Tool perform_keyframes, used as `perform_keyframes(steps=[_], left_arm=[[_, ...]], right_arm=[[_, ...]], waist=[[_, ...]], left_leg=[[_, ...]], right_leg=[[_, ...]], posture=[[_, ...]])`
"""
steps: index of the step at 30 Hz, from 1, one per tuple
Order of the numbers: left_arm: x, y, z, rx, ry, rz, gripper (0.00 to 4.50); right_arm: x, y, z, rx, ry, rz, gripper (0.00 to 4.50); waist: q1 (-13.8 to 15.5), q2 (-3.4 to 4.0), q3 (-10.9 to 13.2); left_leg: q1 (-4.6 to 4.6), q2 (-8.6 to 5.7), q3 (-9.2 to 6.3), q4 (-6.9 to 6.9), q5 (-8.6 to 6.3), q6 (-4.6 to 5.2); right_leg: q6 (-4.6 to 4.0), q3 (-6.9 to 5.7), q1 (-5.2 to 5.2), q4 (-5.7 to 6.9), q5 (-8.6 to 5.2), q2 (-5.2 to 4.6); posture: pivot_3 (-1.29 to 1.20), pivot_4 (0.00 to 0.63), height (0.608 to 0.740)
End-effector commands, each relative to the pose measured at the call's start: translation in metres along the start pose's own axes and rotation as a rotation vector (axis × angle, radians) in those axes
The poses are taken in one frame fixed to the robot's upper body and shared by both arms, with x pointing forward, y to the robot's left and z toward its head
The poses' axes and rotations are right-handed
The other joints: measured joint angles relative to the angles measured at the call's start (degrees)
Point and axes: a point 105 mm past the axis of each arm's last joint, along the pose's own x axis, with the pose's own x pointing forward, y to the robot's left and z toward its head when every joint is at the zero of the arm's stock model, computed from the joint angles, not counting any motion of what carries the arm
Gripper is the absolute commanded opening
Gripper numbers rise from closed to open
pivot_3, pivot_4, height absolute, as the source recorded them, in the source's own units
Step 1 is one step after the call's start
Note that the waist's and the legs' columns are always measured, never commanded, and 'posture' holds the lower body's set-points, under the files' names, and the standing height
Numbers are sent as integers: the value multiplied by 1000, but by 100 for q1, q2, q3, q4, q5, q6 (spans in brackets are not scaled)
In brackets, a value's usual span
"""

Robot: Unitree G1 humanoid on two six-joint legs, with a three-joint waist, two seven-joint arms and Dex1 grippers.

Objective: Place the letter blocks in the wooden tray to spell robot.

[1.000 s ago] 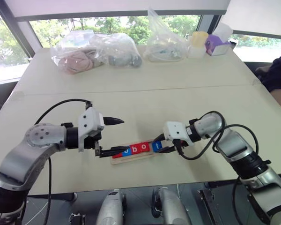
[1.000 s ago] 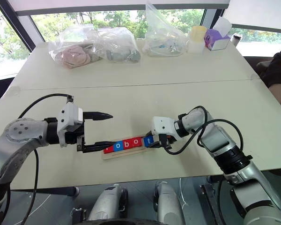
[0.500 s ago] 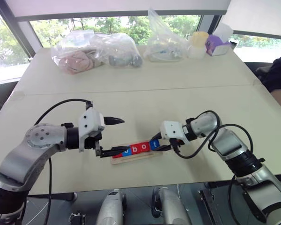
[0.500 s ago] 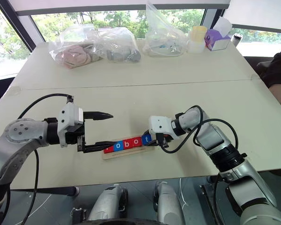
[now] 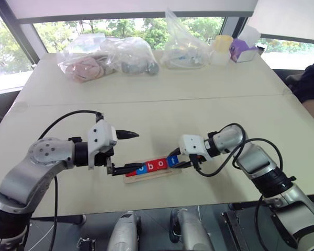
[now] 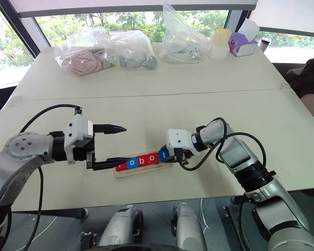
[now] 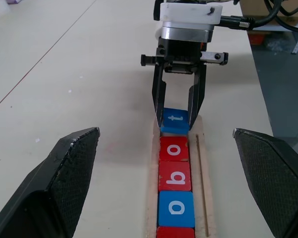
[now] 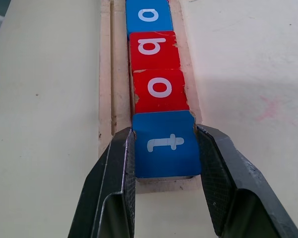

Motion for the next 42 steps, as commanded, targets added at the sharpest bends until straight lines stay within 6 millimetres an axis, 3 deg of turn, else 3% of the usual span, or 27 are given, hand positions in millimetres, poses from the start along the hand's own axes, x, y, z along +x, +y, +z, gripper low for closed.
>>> perform_keyframes(steps=[1,14,20,21,27,31,37,42], left_arm=[[-2,-2,9,33,-23,-6,4500],[-1,-2,8,29,-24,-8,4500],[-1,-2,8,30,-25,-6,4500],[-1,-2,8,30,-25,-6,4500],[-2,-2,8,30,-22,-4,4500],[-1,-2,8,29,-24,-5,4500],[-1,-2,7,20,-23,1,4500],[-6,-6,0,-14,13,9,4500]], right_arm=[[-3,-2,10,-37,-16,-7,1171],[-9,-3,20,-31,-30,-5,1171],[-8,-4,17,-33,-19,-12,4330],[-8,-4,16,-38,-17,-13,4430],[-13,-11,25,-48,-47,-48,4430],[-25,-33,32,-42,-76,-169,4430],[-49,-58,21,-4,-61,-370,4430],[-69,-35,5,82,-29,-371,4430]], waist=[[0,0,0],[1,0,0],[0,0,0],[0,0,0],[0,0,0],[-7,0,0],[5,0,0],[13,0,0]], left_leg=[[0,0,0,0,0,0],[0,0,0,0,0,0],[0,0,0,0,0,0],[0,0,0,0,0,0],[0,0,0,0,0,0],[0,0,1,0,1,-1],[-1,0,-1,-1,1,-2],[-3,-1,1,-1,1,-2]], right_leg=[[-1,0,0,0,1,0],[-1,0,0,0,1,0],[-1,0,0,0,2,0],[-1,0,0,0,2,0],[-1,0,0,0,2,0],[-1,0,-1,0,2,0],[-16,-1,0,0,12,1],[-15,0,0,-2,12,-2]], posture=[[0,150,740],[0,150,740],[0,150,740],[0,150,740],[0,150,740],[0,150,740],[0,150,740],[0,150,740]])
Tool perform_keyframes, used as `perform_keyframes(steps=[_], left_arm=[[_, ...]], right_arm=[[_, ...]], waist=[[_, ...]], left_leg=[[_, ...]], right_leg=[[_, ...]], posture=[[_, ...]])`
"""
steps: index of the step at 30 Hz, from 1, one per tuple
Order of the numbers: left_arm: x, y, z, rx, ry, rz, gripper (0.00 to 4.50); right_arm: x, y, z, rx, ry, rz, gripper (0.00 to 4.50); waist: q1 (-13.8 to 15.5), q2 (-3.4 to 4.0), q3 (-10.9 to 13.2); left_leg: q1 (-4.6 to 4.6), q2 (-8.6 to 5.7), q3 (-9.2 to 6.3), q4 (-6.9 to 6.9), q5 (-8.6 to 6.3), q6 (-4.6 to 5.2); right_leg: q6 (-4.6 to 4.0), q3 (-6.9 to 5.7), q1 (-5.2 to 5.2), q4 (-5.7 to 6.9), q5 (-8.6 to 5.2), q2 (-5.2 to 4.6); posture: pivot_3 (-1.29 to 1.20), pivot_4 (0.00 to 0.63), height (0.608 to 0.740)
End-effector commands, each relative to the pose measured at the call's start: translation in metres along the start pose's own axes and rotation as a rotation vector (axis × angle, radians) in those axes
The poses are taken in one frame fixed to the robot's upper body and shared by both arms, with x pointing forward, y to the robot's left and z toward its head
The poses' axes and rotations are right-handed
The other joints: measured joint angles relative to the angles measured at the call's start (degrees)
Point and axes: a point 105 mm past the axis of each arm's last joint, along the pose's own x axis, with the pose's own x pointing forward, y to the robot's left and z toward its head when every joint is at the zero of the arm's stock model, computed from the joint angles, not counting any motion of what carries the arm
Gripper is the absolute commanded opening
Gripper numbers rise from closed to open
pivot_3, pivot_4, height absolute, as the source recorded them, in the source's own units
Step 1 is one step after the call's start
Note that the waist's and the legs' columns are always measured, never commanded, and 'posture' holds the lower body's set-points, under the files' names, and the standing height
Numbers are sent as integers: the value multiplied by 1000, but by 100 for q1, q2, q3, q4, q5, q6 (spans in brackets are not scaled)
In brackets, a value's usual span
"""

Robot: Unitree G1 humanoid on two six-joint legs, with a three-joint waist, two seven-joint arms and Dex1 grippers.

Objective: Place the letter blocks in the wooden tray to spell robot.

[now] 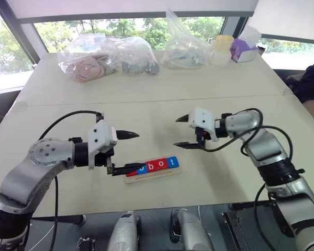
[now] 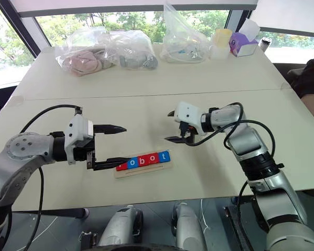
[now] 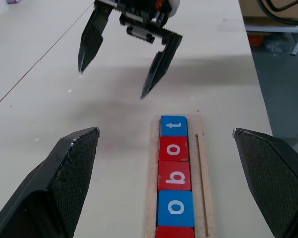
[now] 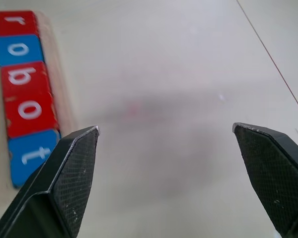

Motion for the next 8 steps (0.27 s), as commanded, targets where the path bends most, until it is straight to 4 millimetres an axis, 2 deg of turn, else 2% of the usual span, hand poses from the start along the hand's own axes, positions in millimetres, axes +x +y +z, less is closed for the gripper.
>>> perform_keyframes(steps=[1,4,8], left_arm=[[-8,-3,5,23,6,11,4500],[-13,0,1,29,36,36,4500],[-21,-2,-3,1,59,47,4500]], right_arm=[[-28,9,0,40,-1,-19,4430],[-51,18,-7,108,34,-38,4430],[-68,38,-7,191,53,-24,4430]], waist=[[8,0,0],[0,1,0],[-18,3,-1]], left_leg=[[-1,0,-1,-1,0,0],[-1,1,-1,-3,0,0],[11,4,0,-1,0,-1]], right_leg=[[1,0,-1,0,0,0],[2,0,-3,0,-1,0],[-5,0,0,3,-20,1]], posture=[[0,150,740],[0,150,740],[0,150,740]])
